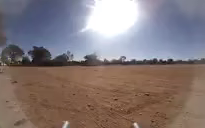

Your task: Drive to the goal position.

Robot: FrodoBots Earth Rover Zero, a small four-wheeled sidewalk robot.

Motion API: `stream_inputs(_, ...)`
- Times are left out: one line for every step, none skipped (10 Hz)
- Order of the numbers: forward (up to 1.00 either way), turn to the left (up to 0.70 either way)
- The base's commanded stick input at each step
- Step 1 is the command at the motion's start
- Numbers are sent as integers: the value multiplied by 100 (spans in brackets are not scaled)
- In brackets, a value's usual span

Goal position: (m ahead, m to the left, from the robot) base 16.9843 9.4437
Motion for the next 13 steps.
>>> stream_inputs(0,0)
stream_inputs(0,0)
stream_inputs(0,0)
stream_inputs(0,0)
stream_inputs(41,0)
stream_inputs(50,0)
stream_inputs(50,0)
stream_inputs(50,0)
stream_inputs(50,0)
stream_inputs(50,0)
stream_inputs(50,0)
stream_inputs(50,0)
stream_inputs(50,0)
